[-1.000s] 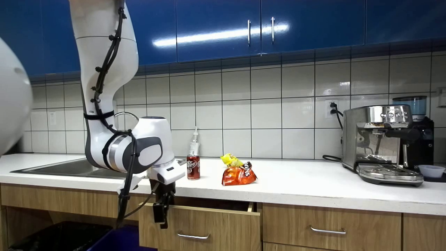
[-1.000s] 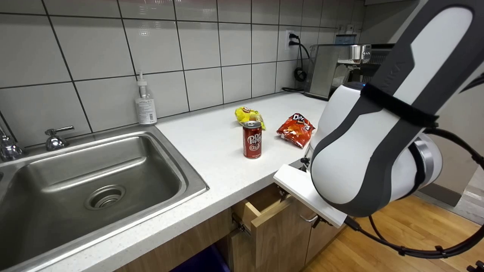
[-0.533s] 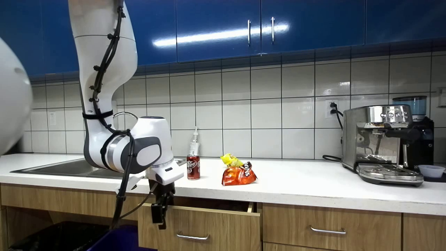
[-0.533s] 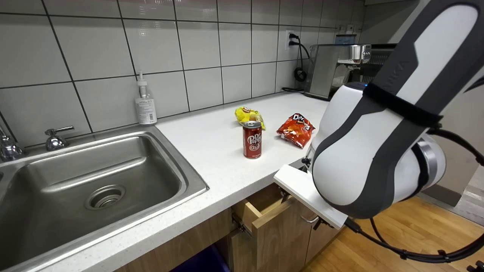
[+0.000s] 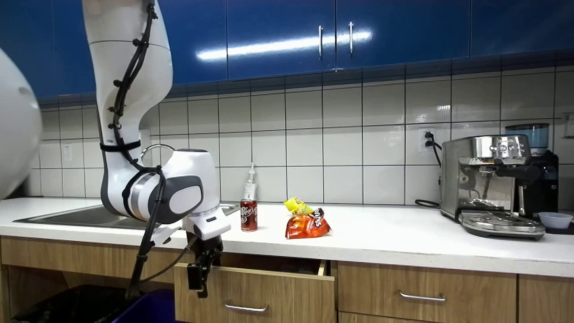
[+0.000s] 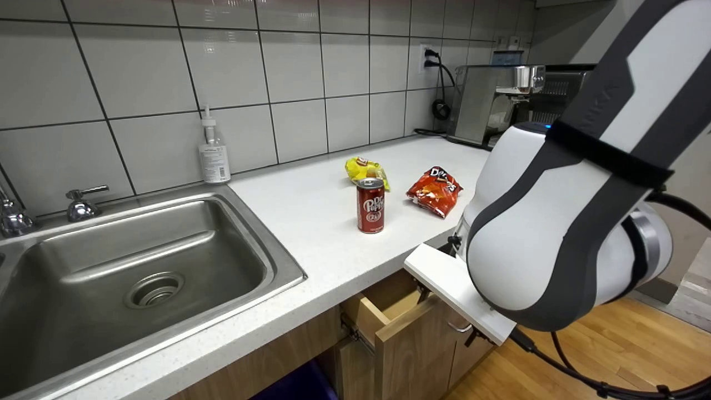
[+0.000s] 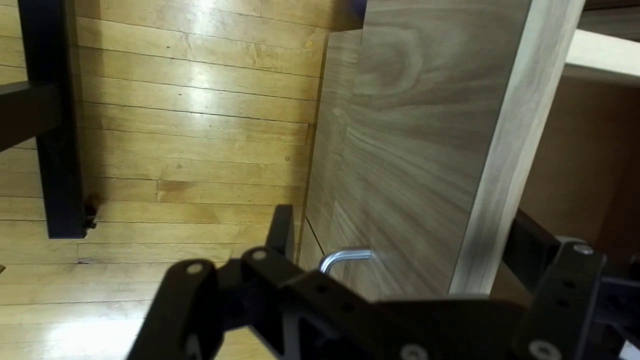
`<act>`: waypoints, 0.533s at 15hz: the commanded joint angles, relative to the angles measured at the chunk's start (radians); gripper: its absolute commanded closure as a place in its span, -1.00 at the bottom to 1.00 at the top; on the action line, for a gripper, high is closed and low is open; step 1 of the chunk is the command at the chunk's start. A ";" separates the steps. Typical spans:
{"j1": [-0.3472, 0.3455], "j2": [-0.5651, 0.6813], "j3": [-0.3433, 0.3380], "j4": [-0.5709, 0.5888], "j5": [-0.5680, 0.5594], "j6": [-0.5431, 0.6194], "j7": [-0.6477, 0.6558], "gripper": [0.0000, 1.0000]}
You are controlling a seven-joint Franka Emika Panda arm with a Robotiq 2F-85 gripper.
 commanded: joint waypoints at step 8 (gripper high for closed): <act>0.022 -0.094 0.025 -0.129 0.010 -0.014 0.035 -1.00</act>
